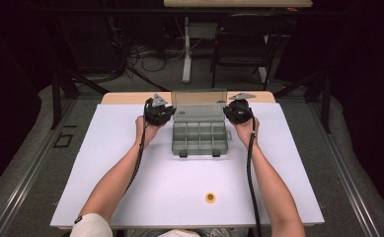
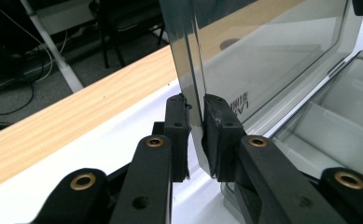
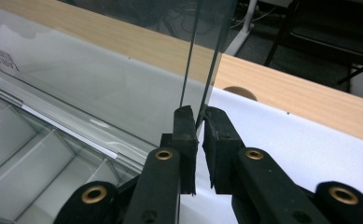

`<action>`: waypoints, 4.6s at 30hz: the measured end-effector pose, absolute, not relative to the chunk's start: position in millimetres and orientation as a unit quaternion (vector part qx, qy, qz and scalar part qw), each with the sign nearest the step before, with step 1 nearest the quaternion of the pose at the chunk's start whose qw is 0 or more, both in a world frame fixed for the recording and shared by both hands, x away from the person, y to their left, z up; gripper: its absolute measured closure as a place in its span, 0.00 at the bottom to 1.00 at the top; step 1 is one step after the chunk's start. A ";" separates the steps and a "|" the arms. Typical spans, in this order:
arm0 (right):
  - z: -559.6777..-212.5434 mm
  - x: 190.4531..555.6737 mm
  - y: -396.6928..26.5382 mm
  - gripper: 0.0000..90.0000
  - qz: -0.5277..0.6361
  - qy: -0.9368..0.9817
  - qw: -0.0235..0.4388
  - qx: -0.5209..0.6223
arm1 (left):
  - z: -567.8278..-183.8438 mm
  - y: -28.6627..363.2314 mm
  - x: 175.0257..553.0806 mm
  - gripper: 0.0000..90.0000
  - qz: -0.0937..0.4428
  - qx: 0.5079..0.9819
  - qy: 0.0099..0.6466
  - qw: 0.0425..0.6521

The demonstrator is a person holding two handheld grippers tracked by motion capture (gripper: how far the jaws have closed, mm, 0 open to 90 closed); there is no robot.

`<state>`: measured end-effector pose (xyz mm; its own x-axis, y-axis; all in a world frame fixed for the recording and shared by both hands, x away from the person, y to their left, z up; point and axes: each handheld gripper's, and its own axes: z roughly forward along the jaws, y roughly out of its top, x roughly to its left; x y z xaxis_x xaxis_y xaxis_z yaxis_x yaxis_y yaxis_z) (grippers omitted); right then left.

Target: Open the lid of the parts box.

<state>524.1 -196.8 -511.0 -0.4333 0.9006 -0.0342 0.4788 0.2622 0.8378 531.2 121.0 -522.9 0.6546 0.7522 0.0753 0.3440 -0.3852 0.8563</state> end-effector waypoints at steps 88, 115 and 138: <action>-510.4 498.0 -186.6 0.22 0.386 0.795 0.224 0.411 | -528.1 143.7 509.4 0.17 0.173 0.801 0.381 0.428; -504.7 420.1 -205.1 0.00 0.405 0.817 0.192 0.364 | -525.0 159.6 410.8 0.04 0.163 0.835 0.301 0.431; -516.6 339.3 -223.0 0.00 0.416 0.816 0.197 0.348 | -525.7 164.5 349.2 0.03 0.170 0.846 0.277 0.421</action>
<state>339.3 -223.0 -516.6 -0.6795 0.7329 -0.0319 0.4049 0.4109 0.8168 349.2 164.5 -525.7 0.7881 0.6132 0.0542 0.3263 -0.4908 0.8079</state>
